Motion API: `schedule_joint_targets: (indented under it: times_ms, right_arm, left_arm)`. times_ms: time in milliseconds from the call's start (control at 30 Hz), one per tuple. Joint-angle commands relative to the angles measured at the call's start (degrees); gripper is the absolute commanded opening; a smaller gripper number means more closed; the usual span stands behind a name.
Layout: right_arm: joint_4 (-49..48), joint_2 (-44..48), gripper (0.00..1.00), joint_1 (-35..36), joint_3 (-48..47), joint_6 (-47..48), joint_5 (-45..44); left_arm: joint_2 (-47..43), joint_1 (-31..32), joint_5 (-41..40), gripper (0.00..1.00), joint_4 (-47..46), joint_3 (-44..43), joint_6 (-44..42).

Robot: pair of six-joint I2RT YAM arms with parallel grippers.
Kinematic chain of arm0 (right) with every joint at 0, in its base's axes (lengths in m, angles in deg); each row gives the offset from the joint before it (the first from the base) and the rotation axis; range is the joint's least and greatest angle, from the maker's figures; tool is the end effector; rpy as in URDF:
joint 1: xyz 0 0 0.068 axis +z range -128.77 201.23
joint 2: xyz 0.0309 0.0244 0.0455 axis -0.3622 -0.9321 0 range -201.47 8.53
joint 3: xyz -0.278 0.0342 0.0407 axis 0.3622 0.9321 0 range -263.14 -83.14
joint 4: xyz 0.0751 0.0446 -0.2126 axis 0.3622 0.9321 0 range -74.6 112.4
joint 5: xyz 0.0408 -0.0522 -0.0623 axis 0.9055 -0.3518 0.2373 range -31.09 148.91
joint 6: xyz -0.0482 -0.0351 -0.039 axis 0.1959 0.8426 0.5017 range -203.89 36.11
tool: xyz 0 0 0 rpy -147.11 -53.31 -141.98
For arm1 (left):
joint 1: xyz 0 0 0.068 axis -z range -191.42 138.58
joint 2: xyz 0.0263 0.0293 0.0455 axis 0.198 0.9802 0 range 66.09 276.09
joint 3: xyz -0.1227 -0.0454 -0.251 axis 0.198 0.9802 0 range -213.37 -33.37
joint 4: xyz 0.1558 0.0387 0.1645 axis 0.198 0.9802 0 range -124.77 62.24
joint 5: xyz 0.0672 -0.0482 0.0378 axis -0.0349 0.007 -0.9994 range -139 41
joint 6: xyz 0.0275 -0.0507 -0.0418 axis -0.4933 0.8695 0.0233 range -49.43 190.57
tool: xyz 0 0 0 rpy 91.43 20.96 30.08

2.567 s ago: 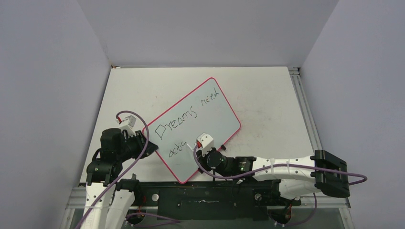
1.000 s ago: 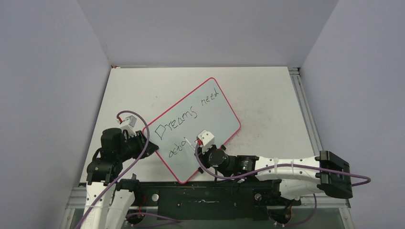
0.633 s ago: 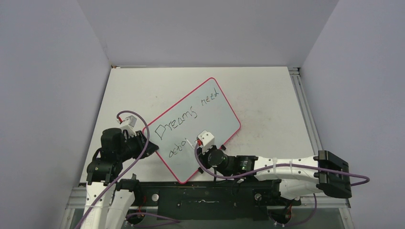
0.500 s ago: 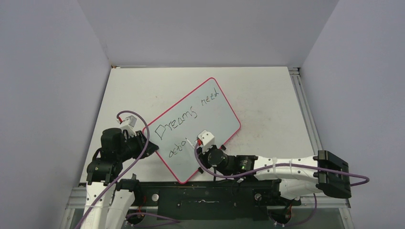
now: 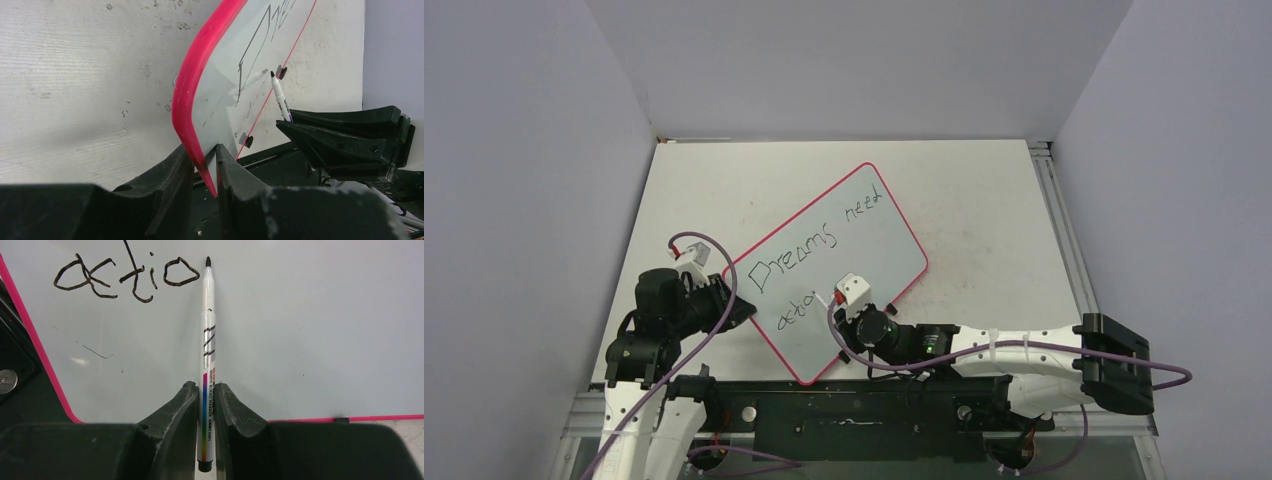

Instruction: Write a sentence on the whiteboard

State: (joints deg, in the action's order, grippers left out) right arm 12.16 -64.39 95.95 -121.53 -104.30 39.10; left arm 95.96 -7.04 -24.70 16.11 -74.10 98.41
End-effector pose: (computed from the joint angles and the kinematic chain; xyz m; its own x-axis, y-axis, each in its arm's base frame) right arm 0.0870 0.2431 0.2387 -0.4182 -0.2857 -0.8623 -0.7314 0.6689 0.1331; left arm 0.0733 -0.0298 0.2670 -0.7461 -0.3697 -0.5538 0.0401 0.8053 -0.5916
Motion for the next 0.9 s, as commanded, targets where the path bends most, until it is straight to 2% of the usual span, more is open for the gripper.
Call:
schedule_joint_targets:
  times_ms: [0,867]
  right_arm:
    - [-0.9,-0.8,0.05,-0.6,-0.9,-0.5,0.5]
    - [2.4,-0.4,0.05,0.6,0.4,-2.9,2.0]
  left_arm:
    - [0.4,-0.3,0.2,0.21,-1.0,-0.1,-0.9]
    - [0.3,-0.4,0.3,0.21,-1.0,-0.1,-0.9]
